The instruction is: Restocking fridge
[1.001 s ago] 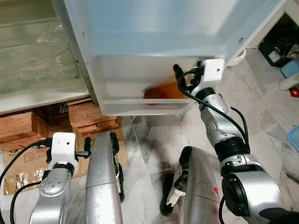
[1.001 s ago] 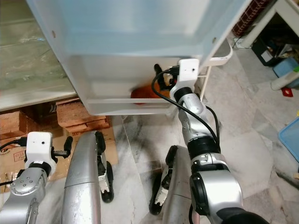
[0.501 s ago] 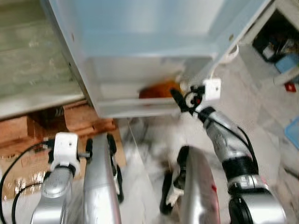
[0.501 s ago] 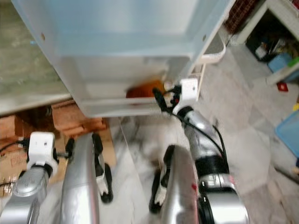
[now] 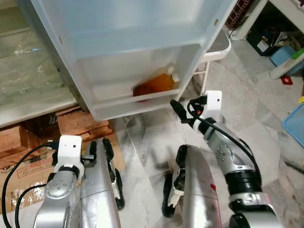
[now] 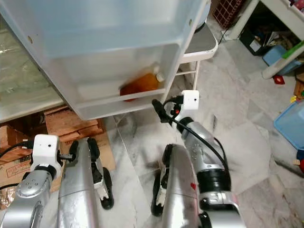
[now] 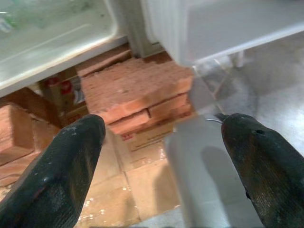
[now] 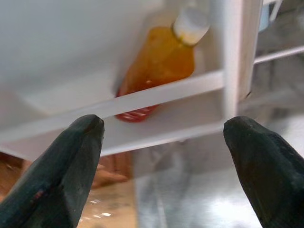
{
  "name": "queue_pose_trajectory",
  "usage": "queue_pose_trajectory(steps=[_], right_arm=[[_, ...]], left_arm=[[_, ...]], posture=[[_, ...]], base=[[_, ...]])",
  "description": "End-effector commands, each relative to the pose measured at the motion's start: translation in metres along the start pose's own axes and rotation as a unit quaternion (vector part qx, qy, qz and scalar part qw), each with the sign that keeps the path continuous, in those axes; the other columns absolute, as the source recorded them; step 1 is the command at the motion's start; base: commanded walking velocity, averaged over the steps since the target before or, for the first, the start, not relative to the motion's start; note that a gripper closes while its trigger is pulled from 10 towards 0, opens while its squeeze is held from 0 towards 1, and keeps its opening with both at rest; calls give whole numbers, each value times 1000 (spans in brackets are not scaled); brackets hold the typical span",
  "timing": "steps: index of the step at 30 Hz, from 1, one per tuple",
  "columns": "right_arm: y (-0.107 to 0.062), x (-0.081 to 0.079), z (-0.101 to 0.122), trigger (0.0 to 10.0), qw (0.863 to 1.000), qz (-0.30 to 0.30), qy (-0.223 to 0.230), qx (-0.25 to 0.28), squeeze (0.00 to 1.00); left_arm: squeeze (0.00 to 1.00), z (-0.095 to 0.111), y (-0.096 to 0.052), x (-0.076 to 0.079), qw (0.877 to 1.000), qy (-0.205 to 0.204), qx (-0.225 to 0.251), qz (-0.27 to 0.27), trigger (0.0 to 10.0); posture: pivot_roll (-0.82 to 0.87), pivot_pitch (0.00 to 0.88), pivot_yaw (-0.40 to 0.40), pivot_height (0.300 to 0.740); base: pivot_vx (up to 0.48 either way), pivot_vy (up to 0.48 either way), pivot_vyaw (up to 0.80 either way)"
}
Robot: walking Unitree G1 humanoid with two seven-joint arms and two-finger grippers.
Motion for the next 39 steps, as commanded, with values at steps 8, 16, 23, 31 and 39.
queue_pose_trajectory(steps=[8, 16, 23, 31, 39], right_arm=[[24, -12, -12, 10000, 996, -27, 89, -16, 0], [37, -16, -13, 10000, 992, -54, 114, -24, 0], [38, 0, -16, 10000, 986, -108, 128, -18, 0], [47, -21, -4, 10000, 986, -65, 155, 11, 0], [57, -39, 9, 10000, 988, -29, 148, 22, 0]], left_arm=[[0, -8, -11, -18, 999, -6, -16, 43, 10000], [0, -14, -26, -25, 998, -16, -32, 52, 10000], [0, -22, -34, -25, 997, -27, -52, 53, 10000], [0, -22, -42, -22, 997, -28, -54, 48, 10000], [0, -23, -46, -20, 997, -28, -60, 46, 10000]], posture=[[179, 321, -83, 526], [216, 368, -87, 526], [224, 383, -89, 526], [235, 397, -86, 526], [241, 407, -93, 526]], base=[[0, 0, 0], [0, 0, 0], [0, 0, 0], [0, 0, 0], [0, 0, 0]])
Point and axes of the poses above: a point about 5 cm out from each wrist's last joint towards the gripper, its own y axis pointing out of the wrist towards the gripper, its own z axis along the axis of the wrist's last joint, x = y × z, the point moved 6 cm from there along y, pointing out of the wrist towards the gripper, and after that the axes turned 2 degrees about y, right-handed, at the moved point
